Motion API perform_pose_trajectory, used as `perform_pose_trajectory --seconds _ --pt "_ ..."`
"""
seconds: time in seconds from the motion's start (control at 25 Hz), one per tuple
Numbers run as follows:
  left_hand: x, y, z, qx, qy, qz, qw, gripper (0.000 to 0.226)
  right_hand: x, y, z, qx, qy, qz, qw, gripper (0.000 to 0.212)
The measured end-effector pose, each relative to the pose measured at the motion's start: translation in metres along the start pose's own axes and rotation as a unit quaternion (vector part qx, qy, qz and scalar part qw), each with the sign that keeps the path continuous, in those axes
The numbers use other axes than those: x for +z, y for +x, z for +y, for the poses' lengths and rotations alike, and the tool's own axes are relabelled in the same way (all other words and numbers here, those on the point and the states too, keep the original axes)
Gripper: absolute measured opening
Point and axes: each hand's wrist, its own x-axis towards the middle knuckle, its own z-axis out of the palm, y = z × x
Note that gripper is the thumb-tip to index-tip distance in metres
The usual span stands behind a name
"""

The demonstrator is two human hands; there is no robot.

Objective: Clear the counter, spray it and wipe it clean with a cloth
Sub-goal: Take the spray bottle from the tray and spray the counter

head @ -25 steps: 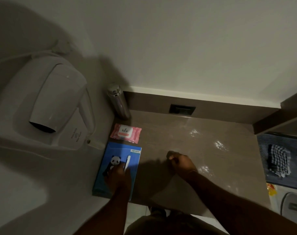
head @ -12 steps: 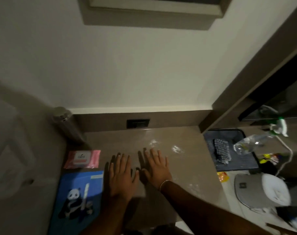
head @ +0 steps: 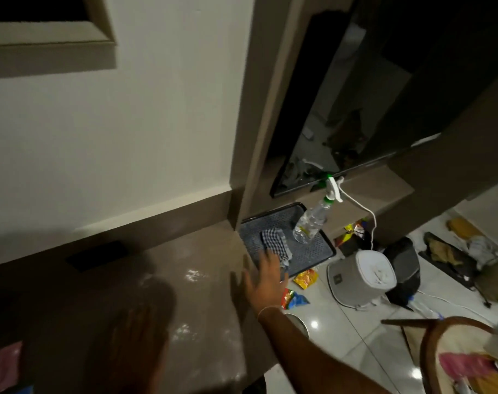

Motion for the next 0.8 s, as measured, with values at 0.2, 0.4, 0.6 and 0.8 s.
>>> perform_pose_trajectory --seconds 0.2,0.4,0.6,0.8 --pt "0.005 -0.011 0.047 0.03 0.028 0.012 0.999 0.054 -0.136 0.134 0.075 0.111 0.253 0.189 0.942 0.088" --pt "-0.002 0.009 0.086 -0.073 -0.049 -0.059 0.994 0.082 -0.159 0.233 0.104 0.114 0.397 0.043 0.91 0.064" --pt "-0.008 -0.01 0.099 -0.091 -0.061 -0.065 0.992 0.077 -0.136 0.267 0.122 0.137 0.423 0.075 0.893 0.052" --pt "-0.007 -0.022 0.083 -0.164 -0.072 -0.098 0.979 0.079 -0.116 0.263 0.126 0.094 0.349 0.169 0.917 0.052"
